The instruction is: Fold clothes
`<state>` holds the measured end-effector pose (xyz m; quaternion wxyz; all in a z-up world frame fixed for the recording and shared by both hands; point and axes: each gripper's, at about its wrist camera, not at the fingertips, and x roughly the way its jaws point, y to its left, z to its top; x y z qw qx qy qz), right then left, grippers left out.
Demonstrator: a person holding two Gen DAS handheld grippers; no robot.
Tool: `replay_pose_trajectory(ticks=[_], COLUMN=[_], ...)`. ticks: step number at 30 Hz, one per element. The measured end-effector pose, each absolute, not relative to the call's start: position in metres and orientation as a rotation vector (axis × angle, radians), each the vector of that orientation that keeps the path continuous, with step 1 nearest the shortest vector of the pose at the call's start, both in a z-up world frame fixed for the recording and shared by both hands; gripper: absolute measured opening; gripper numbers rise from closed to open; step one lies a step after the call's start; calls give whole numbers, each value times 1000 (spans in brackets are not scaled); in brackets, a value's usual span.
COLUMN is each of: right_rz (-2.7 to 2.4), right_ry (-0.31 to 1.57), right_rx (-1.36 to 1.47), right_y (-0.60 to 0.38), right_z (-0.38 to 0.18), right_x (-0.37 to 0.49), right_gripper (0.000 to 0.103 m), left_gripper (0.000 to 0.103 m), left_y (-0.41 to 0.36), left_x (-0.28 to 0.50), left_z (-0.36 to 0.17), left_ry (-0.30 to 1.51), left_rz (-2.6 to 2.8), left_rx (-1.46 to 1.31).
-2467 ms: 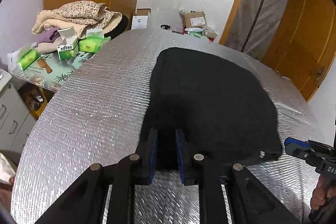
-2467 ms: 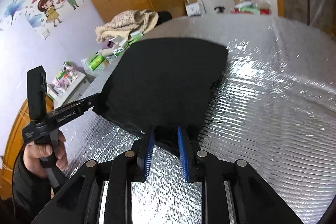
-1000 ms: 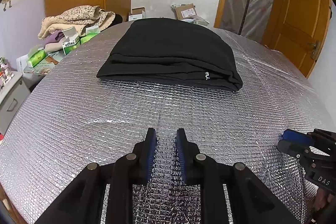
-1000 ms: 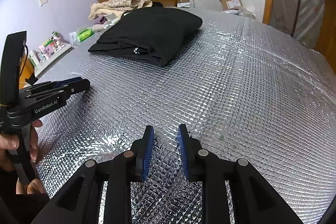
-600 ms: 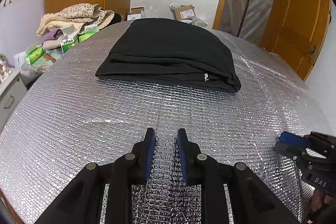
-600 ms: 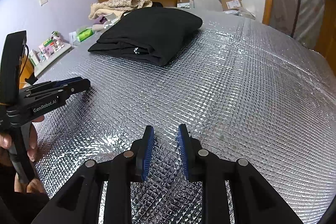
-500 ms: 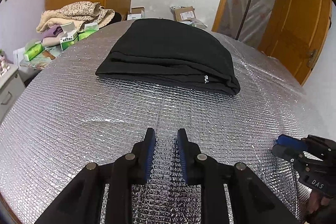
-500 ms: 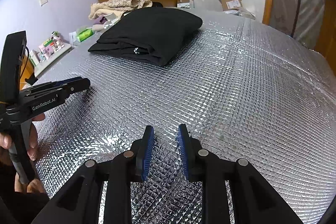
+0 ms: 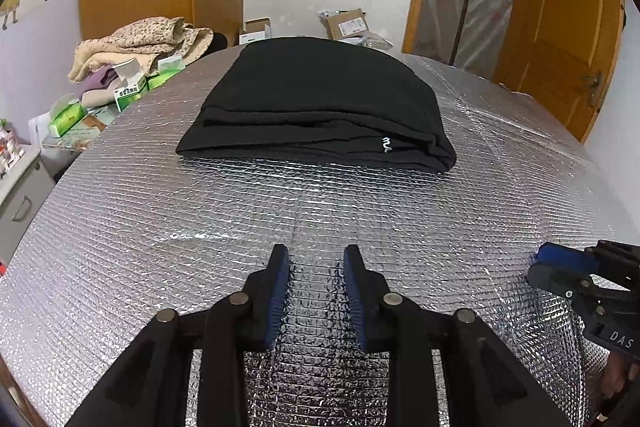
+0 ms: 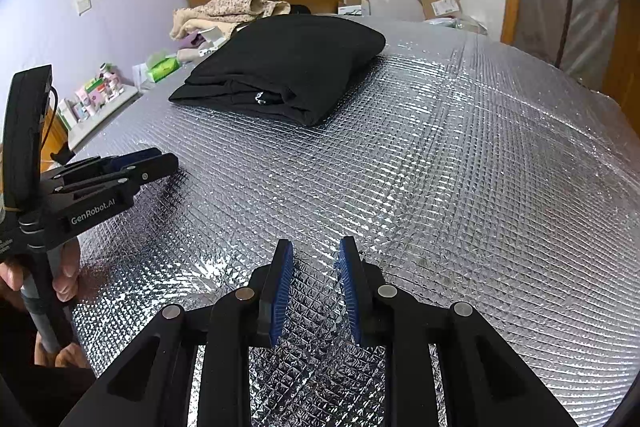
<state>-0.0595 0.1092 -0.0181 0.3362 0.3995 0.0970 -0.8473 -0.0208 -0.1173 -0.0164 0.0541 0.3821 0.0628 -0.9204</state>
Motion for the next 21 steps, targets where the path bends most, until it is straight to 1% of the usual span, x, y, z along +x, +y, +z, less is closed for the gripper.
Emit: replay_pose_trajectory(ticks=[8, 21], right_rz=[-2206, -2209], right_ry=[249, 252], right_rx=[1042, 1041], right_y=[110, 108], right_z=[-18, -19], right_x=[-61, -61], right_gripper=[26, 26], left_gripper=[32, 32], left_y=[-115, -119], left_x=[-22, -20], left_z=[-18, -19], left_ry=[147, 188], left_rz=[-2787, -2803], left_rx=[1163, 1164])
